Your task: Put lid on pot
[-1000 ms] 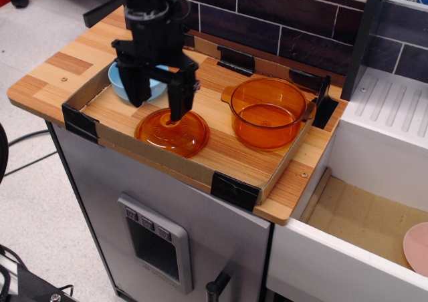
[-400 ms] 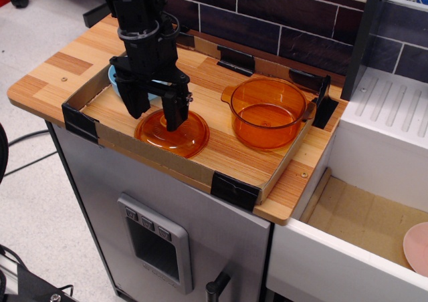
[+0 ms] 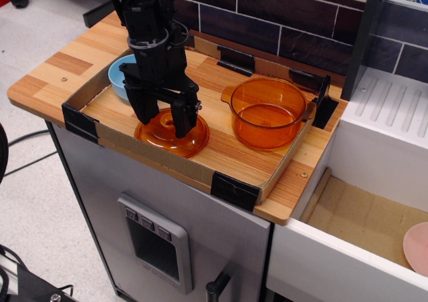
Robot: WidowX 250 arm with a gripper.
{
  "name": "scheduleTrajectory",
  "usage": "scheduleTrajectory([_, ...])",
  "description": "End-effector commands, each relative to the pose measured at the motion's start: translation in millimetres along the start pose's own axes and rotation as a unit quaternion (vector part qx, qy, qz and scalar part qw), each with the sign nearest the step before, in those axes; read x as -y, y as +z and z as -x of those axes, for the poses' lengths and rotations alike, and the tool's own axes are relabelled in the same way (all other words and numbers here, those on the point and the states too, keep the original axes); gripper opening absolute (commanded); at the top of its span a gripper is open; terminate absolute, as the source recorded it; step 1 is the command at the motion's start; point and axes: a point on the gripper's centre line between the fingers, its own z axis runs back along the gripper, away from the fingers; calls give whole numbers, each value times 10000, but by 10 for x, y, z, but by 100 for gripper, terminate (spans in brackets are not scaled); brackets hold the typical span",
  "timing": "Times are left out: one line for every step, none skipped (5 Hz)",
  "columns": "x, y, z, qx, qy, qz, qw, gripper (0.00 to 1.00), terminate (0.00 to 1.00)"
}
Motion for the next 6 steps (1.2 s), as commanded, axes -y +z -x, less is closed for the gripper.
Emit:
scheduleTrajectory([61, -27, -25, 122, 65, -113, 9998, 100, 0])
scheduleTrajectory([96, -95, -11, 19, 56, -289, 9996, 100, 0])
scheduleTrajectory([110, -135, -5, 119, 44, -378, 9992, 0, 0])
scheduleTrajectory([107, -84, -23, 144, 178, -362, 9991, 0, 0])
scheduleTrajectory([121, 84, -53, 148, 264, -384, 9988, 0, 0])
scheduleTrajectory([144, 370, -101, 108, 477, -297, 9984, 0, 0])
